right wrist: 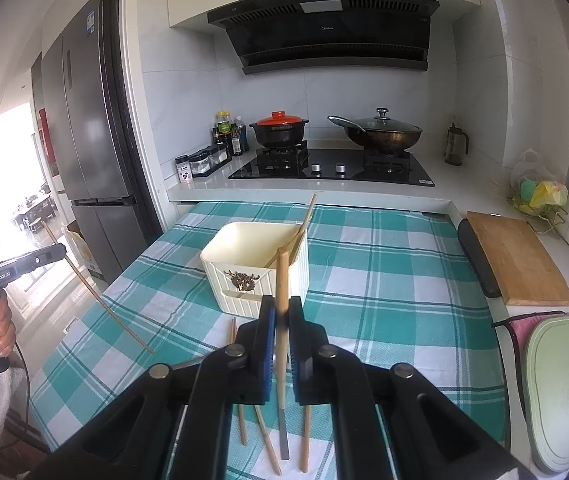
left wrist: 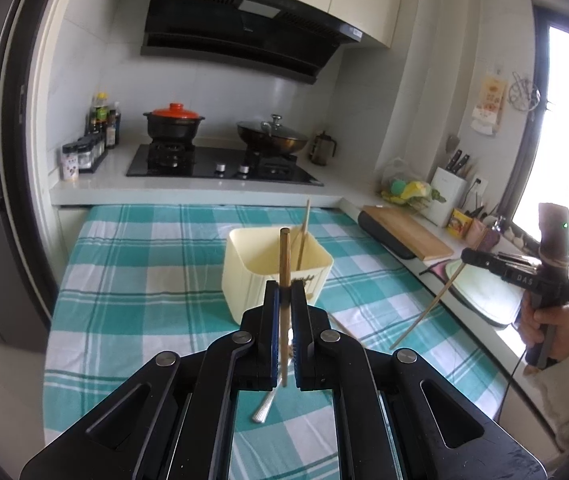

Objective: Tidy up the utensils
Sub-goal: 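Drop the left tool's chopstick into the cream holder while the right tool drops its chopstick in, then move both open tools back over the loose utensils on the cloth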

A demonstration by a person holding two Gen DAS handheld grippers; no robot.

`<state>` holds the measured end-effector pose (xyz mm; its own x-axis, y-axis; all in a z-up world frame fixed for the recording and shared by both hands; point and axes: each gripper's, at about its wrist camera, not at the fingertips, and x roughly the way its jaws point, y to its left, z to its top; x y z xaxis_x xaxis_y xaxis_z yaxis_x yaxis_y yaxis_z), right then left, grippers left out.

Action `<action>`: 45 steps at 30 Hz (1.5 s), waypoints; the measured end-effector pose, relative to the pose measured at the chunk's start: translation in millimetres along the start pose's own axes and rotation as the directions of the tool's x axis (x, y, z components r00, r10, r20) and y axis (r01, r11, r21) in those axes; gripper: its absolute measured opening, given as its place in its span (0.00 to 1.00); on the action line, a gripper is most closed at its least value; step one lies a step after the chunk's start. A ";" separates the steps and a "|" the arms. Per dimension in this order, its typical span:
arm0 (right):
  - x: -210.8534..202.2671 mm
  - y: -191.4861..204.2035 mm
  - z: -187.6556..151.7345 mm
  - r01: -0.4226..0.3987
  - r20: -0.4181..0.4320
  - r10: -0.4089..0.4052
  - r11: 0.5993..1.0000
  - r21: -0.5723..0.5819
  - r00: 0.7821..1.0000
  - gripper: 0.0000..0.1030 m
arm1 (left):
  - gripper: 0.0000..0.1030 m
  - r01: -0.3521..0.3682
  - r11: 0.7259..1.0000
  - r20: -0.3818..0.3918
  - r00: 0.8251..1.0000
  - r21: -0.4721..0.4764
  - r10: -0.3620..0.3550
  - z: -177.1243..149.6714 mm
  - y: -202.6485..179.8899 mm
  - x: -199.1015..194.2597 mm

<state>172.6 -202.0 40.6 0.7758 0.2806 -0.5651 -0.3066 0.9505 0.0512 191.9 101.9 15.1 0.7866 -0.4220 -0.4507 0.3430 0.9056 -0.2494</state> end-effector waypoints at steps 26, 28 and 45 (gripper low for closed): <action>234.7 0.6 89.3 -0.017 -0.211 0.047 0.989 0.144 0.976 0.10 | 0.04 -0.135 0.991 -0.246 0.961 -0.023 0.126 73.9 16.6 220.8; 235.2 -1.7 83.7 -0.027 -0.208 0.060 0.987 0.161 0.976 0.17 | 0.13 -0.125 0.990 -0.264 0.959 -0.065 0.104 67.7 19.5 222.8; 110.9 -51.8 -127.0 0.215 -0.295 -0.228 0.974 -0.078 0.928 0.53 | 0.89 -0.335 0.942 -0.325 0.892 -0.009 0.314 -114.8 26.3 106.5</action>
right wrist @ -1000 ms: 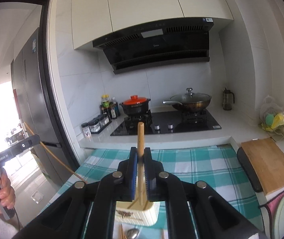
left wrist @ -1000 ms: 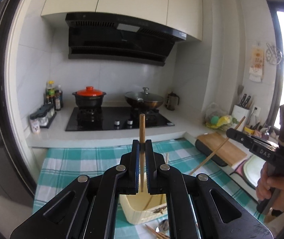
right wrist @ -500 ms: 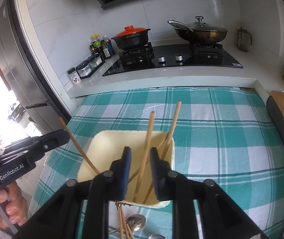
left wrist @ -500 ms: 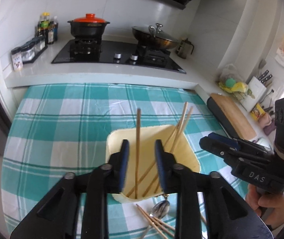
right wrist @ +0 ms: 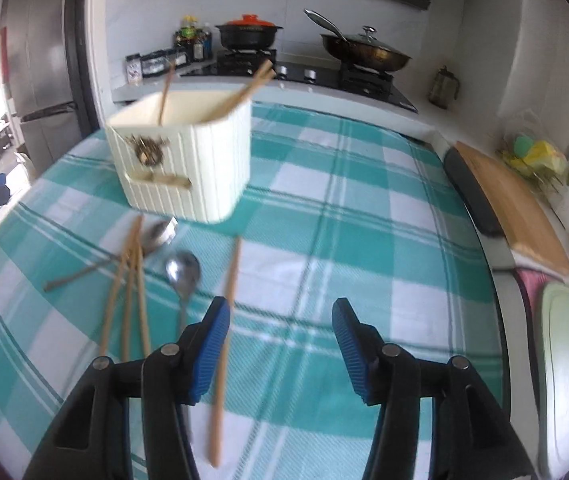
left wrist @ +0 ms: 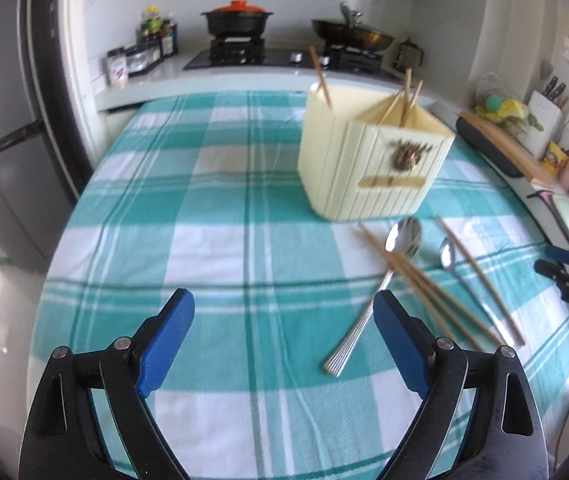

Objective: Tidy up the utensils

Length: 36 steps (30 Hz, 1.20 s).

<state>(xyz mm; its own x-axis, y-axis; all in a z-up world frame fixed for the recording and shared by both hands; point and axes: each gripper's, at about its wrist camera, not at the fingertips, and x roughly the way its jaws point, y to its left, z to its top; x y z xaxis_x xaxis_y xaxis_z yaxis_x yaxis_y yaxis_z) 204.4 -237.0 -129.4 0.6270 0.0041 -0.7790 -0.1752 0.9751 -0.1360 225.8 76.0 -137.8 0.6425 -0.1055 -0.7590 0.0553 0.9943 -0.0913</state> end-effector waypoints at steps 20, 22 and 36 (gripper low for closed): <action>21.6 -43.3 -76.6 0.061 -0.029 -0.057 0.980 0.192 0.998 0.54 | 0.93 -0.196 0.972 -0.076 0.979 -0.127 0.187 -49.7 17.9 57.2; 21.3 -43.1 -76.9 0.062 -0.028 -0.058 0.980 0.191 0.998 0.54 | 0.97 -0.206 0.973 -0.092 0.976 -0.100 0.197 -47.9 13.4 61.5; 21.4 -43.9 -76.8 0.057 -0.027 -0.052 0.979 0.196 0.998 0.54 | 1.00 -0.195 0.977 -0.089 0.978 -0.090 0.187 -31.0 1.4 80.4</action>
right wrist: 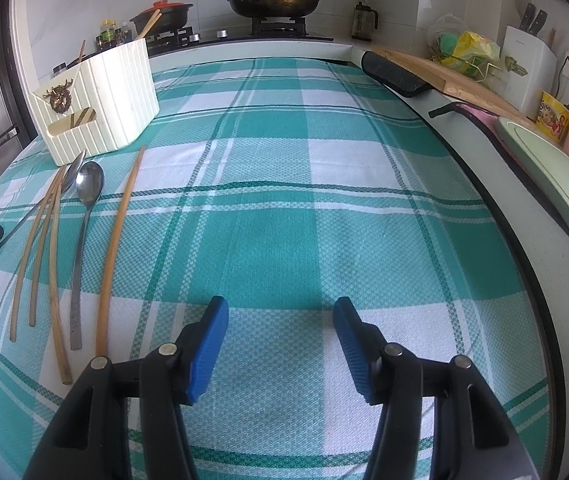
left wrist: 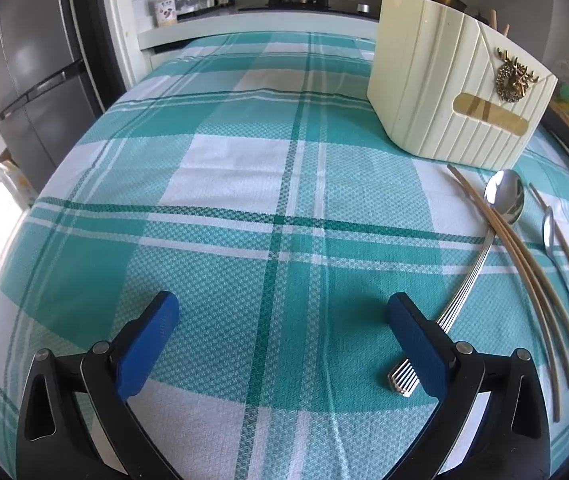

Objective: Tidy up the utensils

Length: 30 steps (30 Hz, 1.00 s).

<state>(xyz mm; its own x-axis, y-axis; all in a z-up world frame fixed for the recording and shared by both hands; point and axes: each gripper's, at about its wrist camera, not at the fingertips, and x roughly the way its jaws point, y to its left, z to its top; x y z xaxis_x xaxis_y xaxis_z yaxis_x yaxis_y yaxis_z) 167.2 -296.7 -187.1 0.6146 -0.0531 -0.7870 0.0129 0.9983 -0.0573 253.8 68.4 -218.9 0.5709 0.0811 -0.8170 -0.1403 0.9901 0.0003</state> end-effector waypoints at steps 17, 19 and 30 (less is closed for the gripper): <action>-0.6 -0.3 0.1 0.005 0.000 -0.005 1.000 -0.004 1.000 0.55 | 1.00 0.000 1.000 -0.001 1.000 -0.001 0.000 1.2 0.0 0.8; -0.7 -0.5 0.0 0.004 0.000 -0.004 1.000 -0.003 1.000 0.55 | 1.00 0.000 1.000 -0.001 1.000 -0.001 0.000 1.2 0.1 0.8; -1.4 -0.4 -0.9 0.010 0.001 -0.010 1.000 -0.006 1.000 0.55 | 1.00 -0.001 1.000 -0.001 1.000 -0.001 0.001 1.2 -0.1 1.0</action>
